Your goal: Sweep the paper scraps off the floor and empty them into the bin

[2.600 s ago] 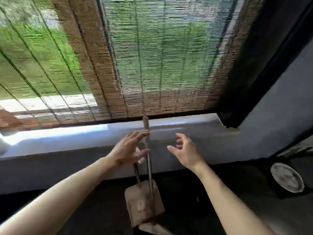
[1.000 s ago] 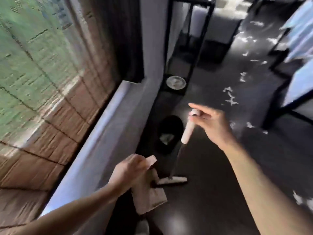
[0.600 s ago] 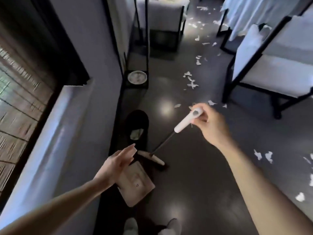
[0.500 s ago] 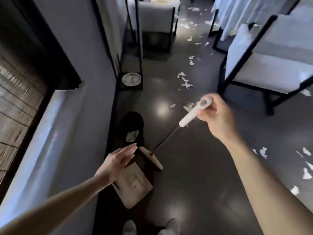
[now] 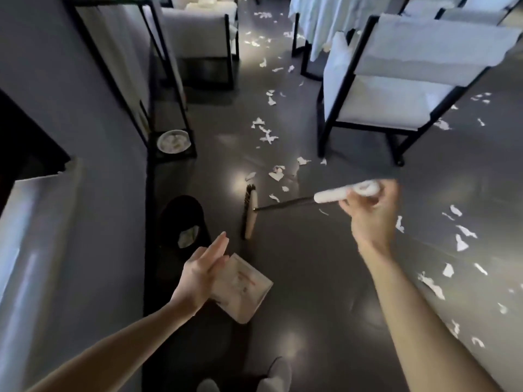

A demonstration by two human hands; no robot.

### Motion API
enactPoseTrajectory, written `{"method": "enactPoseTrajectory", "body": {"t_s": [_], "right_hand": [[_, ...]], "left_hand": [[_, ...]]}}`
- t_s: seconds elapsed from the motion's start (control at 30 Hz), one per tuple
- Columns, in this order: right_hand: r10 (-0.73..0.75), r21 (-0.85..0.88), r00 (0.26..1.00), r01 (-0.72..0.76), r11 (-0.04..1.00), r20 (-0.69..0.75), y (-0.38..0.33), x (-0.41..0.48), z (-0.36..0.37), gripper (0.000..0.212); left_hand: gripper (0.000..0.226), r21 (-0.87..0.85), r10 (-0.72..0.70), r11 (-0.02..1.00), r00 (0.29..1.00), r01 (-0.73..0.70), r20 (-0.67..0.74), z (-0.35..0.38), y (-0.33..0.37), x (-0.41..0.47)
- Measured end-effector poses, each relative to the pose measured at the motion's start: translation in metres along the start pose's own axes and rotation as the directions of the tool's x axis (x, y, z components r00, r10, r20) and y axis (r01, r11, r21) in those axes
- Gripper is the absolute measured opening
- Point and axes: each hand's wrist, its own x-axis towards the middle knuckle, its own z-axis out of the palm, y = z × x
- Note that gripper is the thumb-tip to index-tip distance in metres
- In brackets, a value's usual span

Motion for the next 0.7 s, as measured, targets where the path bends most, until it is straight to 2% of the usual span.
{"method": "enactPoseTrajectory", "body": {"t_s": [0.1,0.2,0.27,0.33,0.4,0.47,0.5,0.6,0.7], "right_hand": [[0.15,-0.282,0.986,-0.124,0.951,0.072,0.063,-0.041,-0.007,0.028],[0.332,-0.441,0.934,-0.245,0.864,0.131,0.114,-0.073,-0.012,0.021],[0.469,-0.527,0.875,-0.345,0.777,0.118,0.135,-0.08,-0.02,0.036],[0.603,-0.603,0.783,-0.411,0.684,0.15,0.15,-0.083,-0.027,0.051],[0.704,-0.611,0.687,-0.484,0.626,0.177,0.159,-0.084,-0.029,0.057],[0.824,-0.538,0.533,-0.645,0.543,0.193,0.16,-0.085,-0.024,0.055],[0.864,-0.545,0.46,-0.68,0.491,0.204,0.161,-0.085,-0.019,0.052],[0.909,-0.697,0.344,-0.593,0.404,0.234,0.168,-0.084,-0.007,0.048],[0.921,-0.765,0.299,-0.522,0.377,0.249,0.177,-0.085,0.005,0.046]], "left_hand": [[0.056,0.051,0.022,0.998,1.0,-0.022,-0.015,0.016,-0.006,0.001],[0.067,0.14,0.03,0.99,0.999,-0.035,0.033,0.027,-0.016,0.001],[0.069,0.158,0.016,0.987,0.997,-0.027,0.072,0.032,-0.021,0.0],[0.071,0.126,0.032,0.991,0.995,-0.044,0.095,0.036,-0.023,-0.002],[0.072,0.096,0.045,0.994,0.994,-0.055,0.104,0.04,-0.022,0.0],[0.072,0.123,0.029,0.991,0.992,-0.044,0.122,0.042,-0.019,0.005],[0.073,0.147,0.018,0.988,0.991,-0.038,0.132,0.042,-0.017,0.009],[0.076,0.166,0.004,0.985,0.98,-0.038,0.2,0.04,-0.015,0.017],[0.077,0.112,0.008,0.993,0.965,-0.038,0.263,0.041,-0.016,0.015]]}}
